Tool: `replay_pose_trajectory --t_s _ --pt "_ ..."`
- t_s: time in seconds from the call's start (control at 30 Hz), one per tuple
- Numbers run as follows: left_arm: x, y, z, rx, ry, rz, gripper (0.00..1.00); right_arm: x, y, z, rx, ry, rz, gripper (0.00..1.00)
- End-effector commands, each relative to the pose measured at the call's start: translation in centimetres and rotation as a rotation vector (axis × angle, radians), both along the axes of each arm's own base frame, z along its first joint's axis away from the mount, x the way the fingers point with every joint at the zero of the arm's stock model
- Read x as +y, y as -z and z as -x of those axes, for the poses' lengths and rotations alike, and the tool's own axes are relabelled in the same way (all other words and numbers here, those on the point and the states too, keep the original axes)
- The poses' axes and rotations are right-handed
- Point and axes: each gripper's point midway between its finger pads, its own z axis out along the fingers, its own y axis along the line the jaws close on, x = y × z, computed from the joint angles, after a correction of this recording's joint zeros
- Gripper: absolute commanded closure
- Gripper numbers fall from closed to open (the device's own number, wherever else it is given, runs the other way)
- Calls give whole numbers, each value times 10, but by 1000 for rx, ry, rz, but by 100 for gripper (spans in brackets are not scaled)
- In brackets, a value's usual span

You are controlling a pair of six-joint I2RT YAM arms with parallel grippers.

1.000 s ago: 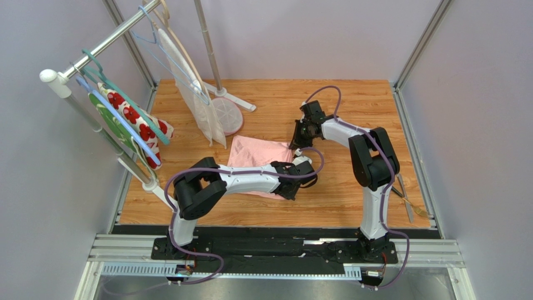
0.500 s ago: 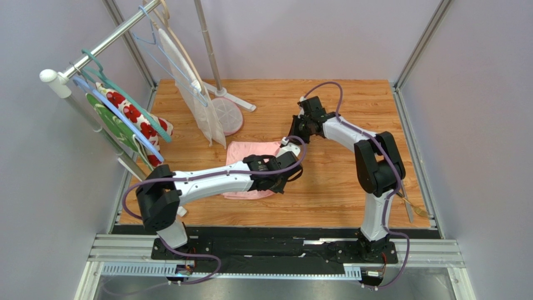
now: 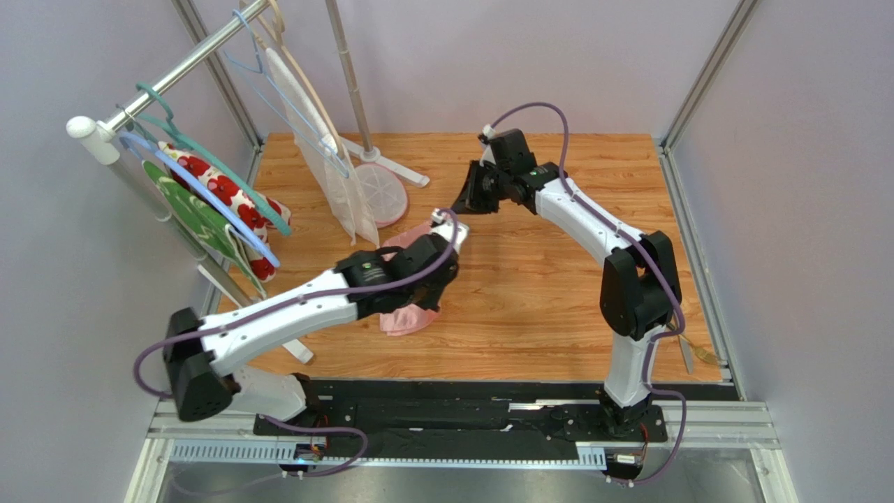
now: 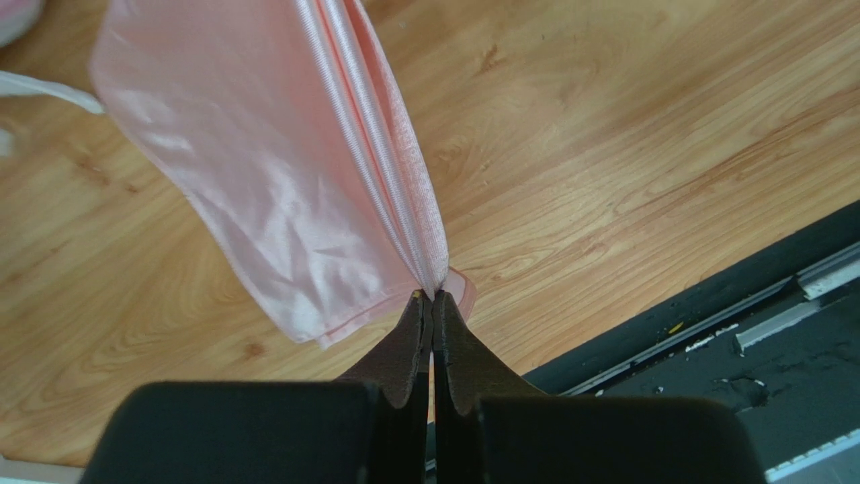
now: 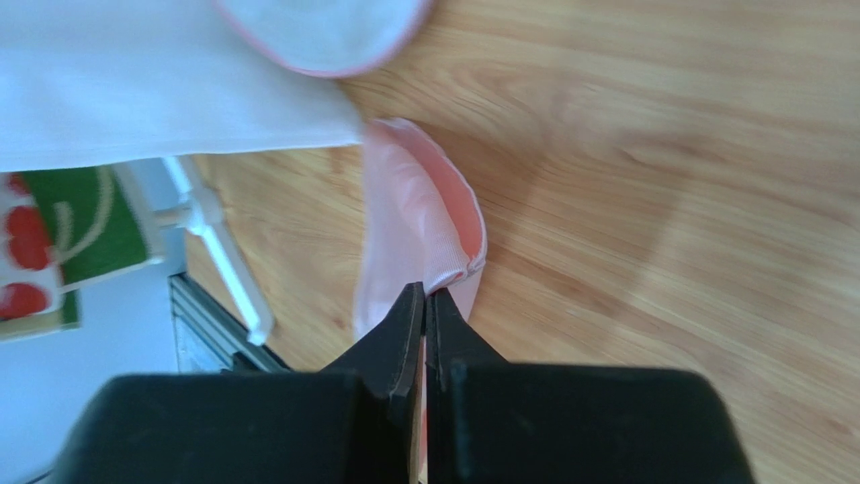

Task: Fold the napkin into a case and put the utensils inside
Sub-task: Turn over the upper triangle folded napkin at the center of the board.

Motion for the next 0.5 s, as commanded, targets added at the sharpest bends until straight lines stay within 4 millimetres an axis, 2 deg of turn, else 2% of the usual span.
replay_pose_trajectory --t_s 0.0,0.03,0.07,0.13,0.17,0.23,0.27,0.4,0.43,0.47 --pt "52 -62 16 -87 46 55 100 39 -110 -12 -245 -17 -120 100" --pt "60 -72 17 -106 41 69 100 46 -131 -13 -284 -21 -149 100" --pt "75 -84 25 -123 41 86 100 59 -141 -8 -303 -43 -176 100" --pt "92 -98 34 -135 59 102 100 75 -156 -4 -320 -54 -216 100" --pt "101 -110 41 -162 68 139 100 89 -178 1 -362 -73 -248 100" --pt "119 -126 53 -197 91 173 100 104 -188 6 -379 -89 -265 100" --pt "124 -130 57 -208 108 177 100 117 -209 15 -419 -108 -302 100" --pt "159 -154 71 -272 74 217 100 150 -240 31 -465 -147 -401 100" --pt "175 -161 78 -288 59 221 100 157 -244 35 -463 -156 -416 100" --pt "183 -163 81 -295 53 215 100 171 -236 40 -440 -180 -422 100"
